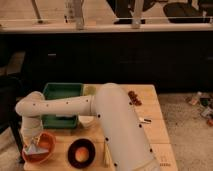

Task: Wipe red bowl with towel

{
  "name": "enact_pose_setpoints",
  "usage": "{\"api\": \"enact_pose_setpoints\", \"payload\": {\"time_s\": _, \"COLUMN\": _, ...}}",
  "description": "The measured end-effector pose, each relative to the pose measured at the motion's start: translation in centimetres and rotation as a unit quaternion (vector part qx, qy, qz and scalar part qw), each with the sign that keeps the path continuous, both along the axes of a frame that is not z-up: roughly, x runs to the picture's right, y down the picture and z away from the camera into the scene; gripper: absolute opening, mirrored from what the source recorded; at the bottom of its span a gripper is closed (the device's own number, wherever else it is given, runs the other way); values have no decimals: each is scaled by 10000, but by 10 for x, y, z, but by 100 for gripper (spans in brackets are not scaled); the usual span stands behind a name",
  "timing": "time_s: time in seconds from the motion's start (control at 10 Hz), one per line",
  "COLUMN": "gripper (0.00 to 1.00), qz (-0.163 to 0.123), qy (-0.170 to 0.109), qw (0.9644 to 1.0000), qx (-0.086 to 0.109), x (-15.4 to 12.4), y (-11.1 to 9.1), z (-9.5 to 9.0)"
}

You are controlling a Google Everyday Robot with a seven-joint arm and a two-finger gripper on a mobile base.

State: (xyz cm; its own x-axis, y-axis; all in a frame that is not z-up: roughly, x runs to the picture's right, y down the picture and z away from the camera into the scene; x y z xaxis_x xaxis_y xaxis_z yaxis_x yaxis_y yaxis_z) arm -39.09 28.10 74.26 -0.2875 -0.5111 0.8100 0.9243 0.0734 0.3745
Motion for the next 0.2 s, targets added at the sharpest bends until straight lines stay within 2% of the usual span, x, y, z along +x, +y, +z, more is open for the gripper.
{"api": "enact_pose_setpoints", "payload": {"time_s": 0.2, "gripper": 0, "qz": -61, "qy": -86, "qw": 9999, "qx": -42, "x": -1, "y": 6, "z": -10}}
